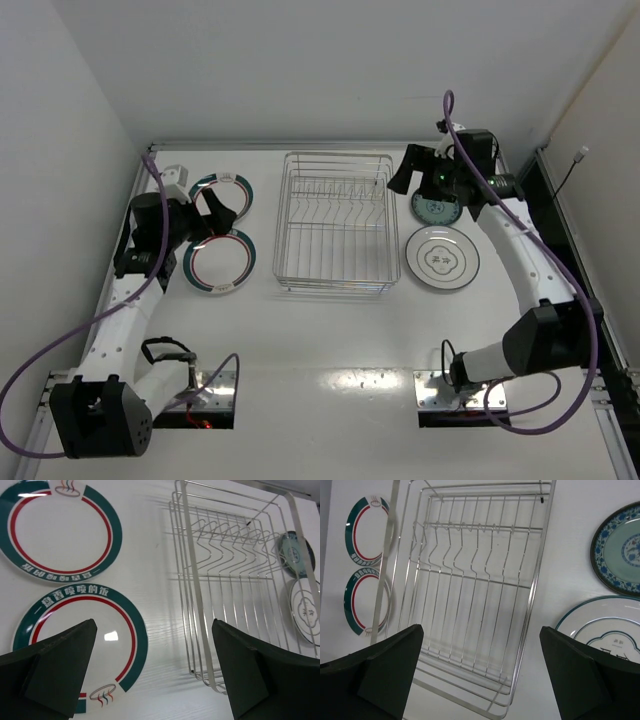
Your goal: Load the plates into the dish rack
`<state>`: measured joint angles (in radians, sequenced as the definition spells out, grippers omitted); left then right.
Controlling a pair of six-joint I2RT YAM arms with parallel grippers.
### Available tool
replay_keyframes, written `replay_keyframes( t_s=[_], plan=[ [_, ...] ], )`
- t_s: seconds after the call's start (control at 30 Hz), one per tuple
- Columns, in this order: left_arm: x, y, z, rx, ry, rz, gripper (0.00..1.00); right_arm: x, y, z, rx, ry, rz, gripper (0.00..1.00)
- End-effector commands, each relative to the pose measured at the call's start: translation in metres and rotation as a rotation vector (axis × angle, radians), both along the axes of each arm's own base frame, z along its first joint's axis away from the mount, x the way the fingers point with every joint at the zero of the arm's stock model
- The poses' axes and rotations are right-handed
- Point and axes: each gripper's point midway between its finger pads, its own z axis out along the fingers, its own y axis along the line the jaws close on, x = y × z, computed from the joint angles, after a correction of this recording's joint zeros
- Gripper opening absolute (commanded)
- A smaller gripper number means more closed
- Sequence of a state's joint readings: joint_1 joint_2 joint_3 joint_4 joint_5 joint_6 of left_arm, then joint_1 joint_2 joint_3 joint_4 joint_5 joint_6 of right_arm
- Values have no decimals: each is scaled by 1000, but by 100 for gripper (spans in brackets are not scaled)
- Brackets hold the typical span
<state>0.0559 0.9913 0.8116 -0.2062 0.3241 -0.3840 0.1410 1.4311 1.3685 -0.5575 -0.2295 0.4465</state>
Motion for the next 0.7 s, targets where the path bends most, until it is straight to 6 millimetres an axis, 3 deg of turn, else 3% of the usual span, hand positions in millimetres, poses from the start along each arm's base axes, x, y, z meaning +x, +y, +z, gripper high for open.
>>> replay_keyframes(
  t_s=[0.0, 0.13, 0.23, 0.27, 0.33, 0.37, 0.4, 0.47, 0.5, 0.57, 0.67],
  plan=[
    [7, 13, 1, 77, -60, 46, 100, 1, -2, 20, 54, -80, 4, 100],
    [9, 9, 8, 74, -82, 29, 100, 10, -23, 10, 41, -28, -69, 100],
    [7, 3, 9, 70, -83, 7, 100, 19, -62, -2, 9, 2, -186, 100],
    [7, -1, 9, 69, -83, -6, 100, 23, -83, 1, 10, -12, -238, 96],
    [7, 0, 9, 73, -83, 3, 100, 29, -101, -8, 60, 15, -296, 94],
    [7, -3, 9, 72, -83, -6, 100, 33, -112, -21, 83, 54, -325, 92],
    [7, -3, 9, 72, -83, -6, 100, 37, -139, -28, 113, 68, -391, 86],
    [6, -3, 7, 72, -74, -7, 100, 42, -156, -39, 210, 105, -427, 78],
    [6, -3, 7, 72, -74, -7, 100, 48, -176, -52, 236, 120, -470, 74],
    [7, -3, 4, 64, -62, -4, 100, 53, -187, -63, 270, 131, -492, 73],
    [7, -2, 4, 67, -62, 5, 100, 61, -199, -96, 285, 185, -512, 71]
  ],
)
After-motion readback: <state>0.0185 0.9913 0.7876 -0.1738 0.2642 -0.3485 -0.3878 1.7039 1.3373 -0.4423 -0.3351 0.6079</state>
